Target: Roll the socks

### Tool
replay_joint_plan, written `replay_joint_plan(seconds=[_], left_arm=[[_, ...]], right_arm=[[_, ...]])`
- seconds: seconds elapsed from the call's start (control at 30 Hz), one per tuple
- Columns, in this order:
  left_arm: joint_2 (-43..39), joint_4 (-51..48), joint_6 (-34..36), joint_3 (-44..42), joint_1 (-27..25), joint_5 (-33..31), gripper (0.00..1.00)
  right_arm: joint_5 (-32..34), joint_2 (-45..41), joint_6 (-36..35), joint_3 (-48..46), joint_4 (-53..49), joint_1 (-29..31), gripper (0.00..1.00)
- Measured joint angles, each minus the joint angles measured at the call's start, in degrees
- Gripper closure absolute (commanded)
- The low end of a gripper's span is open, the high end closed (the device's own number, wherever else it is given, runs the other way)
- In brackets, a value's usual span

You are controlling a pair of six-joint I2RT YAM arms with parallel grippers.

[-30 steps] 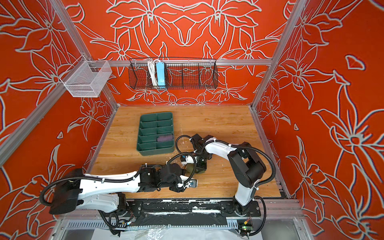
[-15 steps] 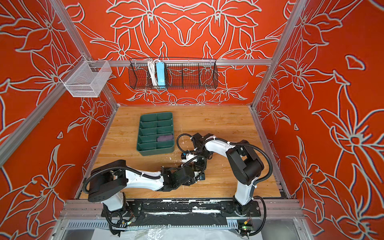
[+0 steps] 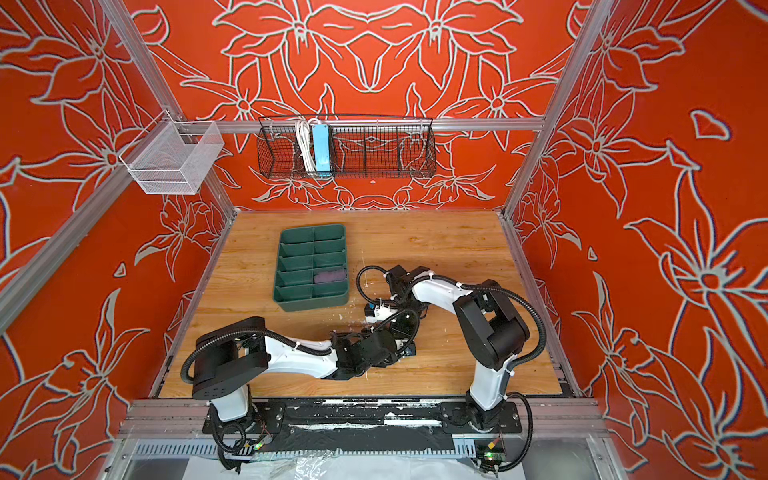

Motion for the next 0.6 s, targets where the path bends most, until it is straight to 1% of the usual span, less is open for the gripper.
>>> replay_joint_plan(seconds=[0.03,0.1,0.2,0.23,0.33,0.4,0.5,0.6], left_arm=[[0.07,-0.44,0.07,0.26,-0.04,0.02,0.85],[0.28,-1.42,0.26,0.94,-0.20,0.07,1.00],[0.63,-2.49,0.24,1.75,-0.42,0.22,1.00],[0.70,-2.86,0.24,1.95,-0.44,0.26,1.00],[0.74,-3.56,1.29,2.34,-0.50,0.44,1.00],[0.74,-3.87,0.87,2.32,-0.57,0.96,1.00],[-0.26,-3.76,0.07,1.79,-0.79,2.36,1.00],[-1.81,-3.50,0.00,1.25,-1.22,3.85,1.00]], right_arm=[[-0.11,-0.26,0.00,-0.28,0.26,-0.04,1.00],[-0.44,-0.92,-0.02,-1.14,0.83,-0.39,1.00],[-0.92,-1.51,0.11,-2.01,1.38,-0.94,1.00],[-1.14,-1.68,0.26,-2.23,1.62,-1.14,0.97],[-2.03,-3.48,2.16,-4.37,4.07,-1.97,0.65],[-2.49,-6.86,4.11,-7.52,7.08,-2.62,0.50],[-0.59,-14.80,6.23,-12.87,13.31,-3.89,0.40],[2.23,-23.37,7.48,-17.20,16.74,-4.50,0.34]])
